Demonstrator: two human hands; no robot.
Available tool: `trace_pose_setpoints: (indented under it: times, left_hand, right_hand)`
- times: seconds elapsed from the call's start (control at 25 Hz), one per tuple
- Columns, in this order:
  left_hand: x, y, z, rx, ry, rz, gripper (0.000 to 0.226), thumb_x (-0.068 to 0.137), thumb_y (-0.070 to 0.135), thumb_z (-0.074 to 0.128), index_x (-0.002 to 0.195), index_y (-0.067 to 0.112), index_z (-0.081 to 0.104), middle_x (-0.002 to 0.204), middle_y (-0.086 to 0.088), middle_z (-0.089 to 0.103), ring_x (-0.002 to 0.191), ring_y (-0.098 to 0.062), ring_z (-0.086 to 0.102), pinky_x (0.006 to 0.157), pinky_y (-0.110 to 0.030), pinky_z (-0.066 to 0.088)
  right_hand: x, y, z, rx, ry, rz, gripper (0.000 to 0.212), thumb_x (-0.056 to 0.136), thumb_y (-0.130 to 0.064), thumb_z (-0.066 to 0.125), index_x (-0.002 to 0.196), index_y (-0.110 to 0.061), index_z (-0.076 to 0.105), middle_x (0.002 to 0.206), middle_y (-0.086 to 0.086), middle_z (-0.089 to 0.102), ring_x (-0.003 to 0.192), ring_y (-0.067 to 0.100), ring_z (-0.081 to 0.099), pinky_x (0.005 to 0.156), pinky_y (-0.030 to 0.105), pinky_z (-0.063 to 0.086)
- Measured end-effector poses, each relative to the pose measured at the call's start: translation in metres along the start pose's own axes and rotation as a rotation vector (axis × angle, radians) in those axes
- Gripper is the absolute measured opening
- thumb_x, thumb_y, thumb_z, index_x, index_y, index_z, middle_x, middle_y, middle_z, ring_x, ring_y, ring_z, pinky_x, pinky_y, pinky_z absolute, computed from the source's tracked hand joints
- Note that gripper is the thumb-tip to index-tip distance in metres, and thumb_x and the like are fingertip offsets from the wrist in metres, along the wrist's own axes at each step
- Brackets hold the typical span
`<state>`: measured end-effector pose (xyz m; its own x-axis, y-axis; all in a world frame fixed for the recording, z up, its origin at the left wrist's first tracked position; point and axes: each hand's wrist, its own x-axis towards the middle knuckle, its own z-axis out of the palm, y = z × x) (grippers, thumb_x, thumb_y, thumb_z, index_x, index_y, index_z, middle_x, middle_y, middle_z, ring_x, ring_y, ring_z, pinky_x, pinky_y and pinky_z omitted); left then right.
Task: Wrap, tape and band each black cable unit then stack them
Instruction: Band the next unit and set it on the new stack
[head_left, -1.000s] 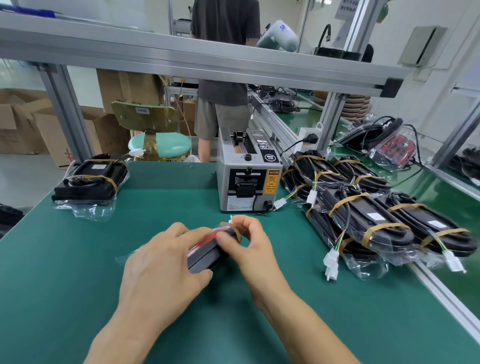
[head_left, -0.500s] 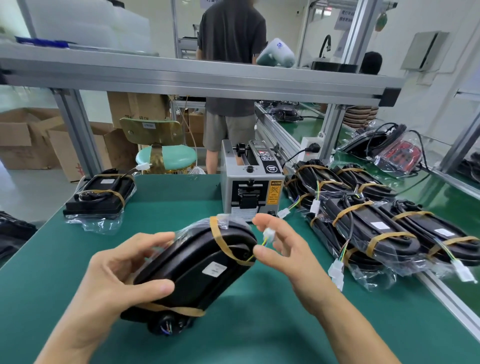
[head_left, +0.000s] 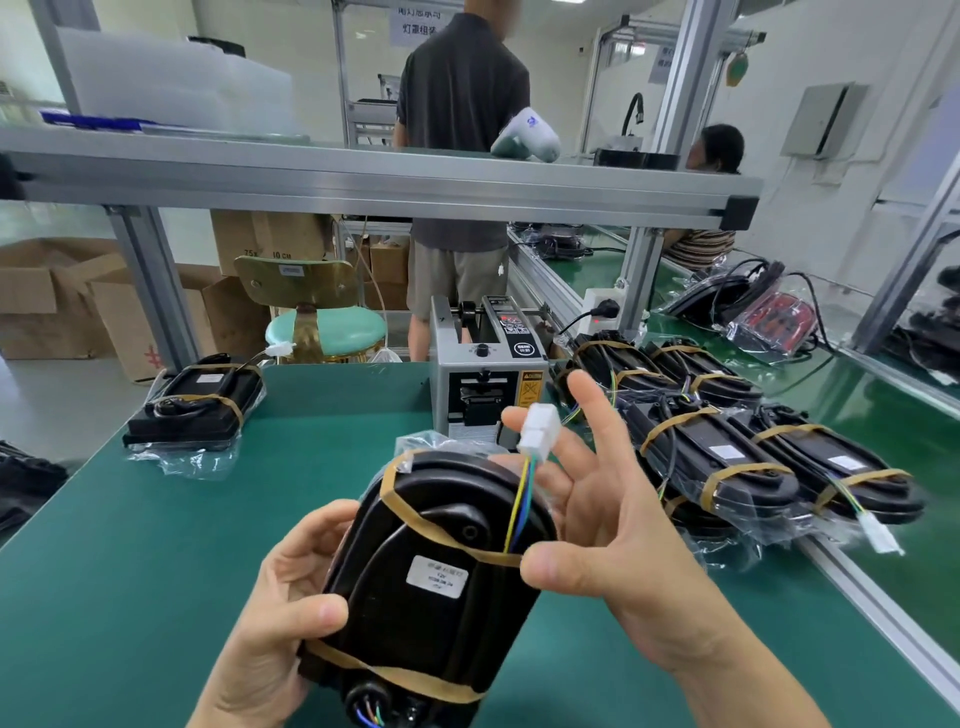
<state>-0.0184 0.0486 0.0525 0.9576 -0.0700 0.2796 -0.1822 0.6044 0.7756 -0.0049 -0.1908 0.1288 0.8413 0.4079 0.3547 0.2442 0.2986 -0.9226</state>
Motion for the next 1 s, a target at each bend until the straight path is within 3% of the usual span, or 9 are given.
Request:
trace_pose_setpoints:
  times: [0.12, 0.24, 0.32, 0.48, 0.56, 0.68, 0.76, 0.84, 1.0]
  left_hand:
    - [-0.001, -0.001, 0.009, -0.058, -0.027, -0.013, 0.062, 0.040, 0.004, 0.063, 0.102, 0.006, 0.066, 0.099, -0.018, 0.068, 0.084, -0.032, 0.068, 0.073, -0.039, 0.058]
    - [-0.004, -0.004, 0.019, -0.081, -0.026, -0.045, 0.074, 0.041, 0.005, 0.065, 0.115, 0.003, 0.056, 0.107, -0.023, 0.059, 0.089, -0.035, 0.063, 0.078, -0.043, 0.054]
    - [-0.006, -0.008, 0.028, -0.089, -0.001, -0.065, 0.081, 0.043, 0.006, 0.066, 0.124, 0.003, 0.054, 0.116, -0.022, 0.060, 0.099, -0.037, 0.061, 0.086, -0.047, 0.052]
    - [-0.006, -0.015, 0.049, -0.122, 0.072, -0.170, 0.068, 0.055, -0.002, 0.068, 0.122, 0.005, 0.061, 0.123, -0.018, 0.063, 0.106, -0.033, 0.064, 0.090, -0.044, 0.053]
    - [-0.004, -0.014, 0.053, -0.104, 0.037, -0.264, 0.060, 0.067, 0.014, 0.070, 0.126, 0.008, 0.060, 0.125, -0.018, 0.062, 0.113, -0.034, 0.061, 0.092, -0.041, 0.052]
    - [-0.005, -0.009, 0.051, -0.153, -0.030, -0.391, 0.065, 0.078, 0.029, 0.069, 0.138, 0.015, 0.049, 0.134, -0.011, 0.057, 0.122, -0.030, 0.055, 0.102, -0.042, 0.044]
    - [-0.006, -0.001, 0.049, -0.300, -0.140, -0.448, 0.066, 0.087, 0.031, 0.063, 0.144, 0.010, 0.038, 0.128, -0.009, 0.061, 0.114, -0.023, 0.061, 0.097, -0.035, 0.047]
    - [-0.007, 0.002, 0.048, -0.266, -0.151, -0.473, 0.060, 0.090, 0.038, 0.059, 0.140, 0.008, 0.044, 0.123, -0.012, 0.064, 0.105, -0.023, 0.063, 0.092, -0.034, 0.049]
    - [-0.003, 0.003, 0.041, -0.031, 0.089, -0.483, 0.029, 0.079, 0.037, 0.065, 0.091, 0.011, 0.073, 0.077, -0.009, 0.062, 0.061, -0.023, 0.060, 0.055, -0.029, 0.053]
  right_hand:
    - [-0.014, 0.001, 0.007, 0.022, -0.053, 0.035, 0.128, 0.058, -0.019, 0.091, 0.152, -0.029, 0.005, 0.146, -0.001, 0.046, 0.134, 0.020, 0.045, 0.108, 0.033, 0.040]
    - [-0.031, 0.015, 0.016, -0.004, -0.075, 0.069, 0.110, 0.060, -0.021, 0.090, 0.149, -0.022, 0.025, 0.142, 0.004, 0.051, 0.132, 0.022, 0.048, 0.106, 0.036, 0.043]
    - [-0.039, 0.027, 0.018, 0.028, -0.010, 0.104, 0.096, 0.057, -0.014, 0.089, 0.139, -0.013, 0.041, 0.130, 0.009, 0.061, 0.122, 0.025, 0.058, 0.093, 0.031, 0.051]
    - [-0.047, 0.039, 0.012, 0.047, 0.083, 0.218, 0.076, 0.062, -0.013, 0.082, 0.130, -0.012, 0.049, 0.124, 0.011, 0.065, 0.115, 0.028, 0.062, 0.092, 0.035, 0.052]
    - [-0.046, 0.039, 0.004, 0.106, 0.115, 0.332, 0.072, 0.066, -0.018, 0.083, 0.130, -0.013, 0.050, 0.123, 0.012, 0.066, 0.112, 0.032, 0.063, 0.095, 0.044, 0.051]
    - [-0.039, 0.034, -0.004, 0.199, 0.137, 0.436, 0.070, 0.064, -0.023, 0.081, 0.126, -0.008, 0.052, 0.117, 0.019, 0.067, 0.095, 0.032, 0.070, 0.076, 0.039, 0.058]
    - [-0.032, 0.030, -0.005, 0.231, 0.172, 0.493, 0.072, 0.062, -0.026, 0.083, 0.125, -0.004, 0.056, 0.114, 0.022, 0.068, 0.093, 0.032, 0.070, 0.077, 0.039, 0.058]
    - [-0.024, 0.027, -0.005, 0.272, 0.207, 0.578, 0.069, 0.065, -0.032, 0.081, 0.124, -0.003, 0.061, 0.117, 0.022, 0.066, 0.103, 0.034, 0.066, 0.086, 0.041, 0.056]
    - [-0.007, 0.026, -0.007, 0.400, 0.289, 0.701, 0.040, 0.071, -0.037, 0.068, 0.096, -0.008, 0.077, 0.101, 0.018, 0.072, 0.082, 0.031, 0.070, 0.068, 0.039, 0.059]
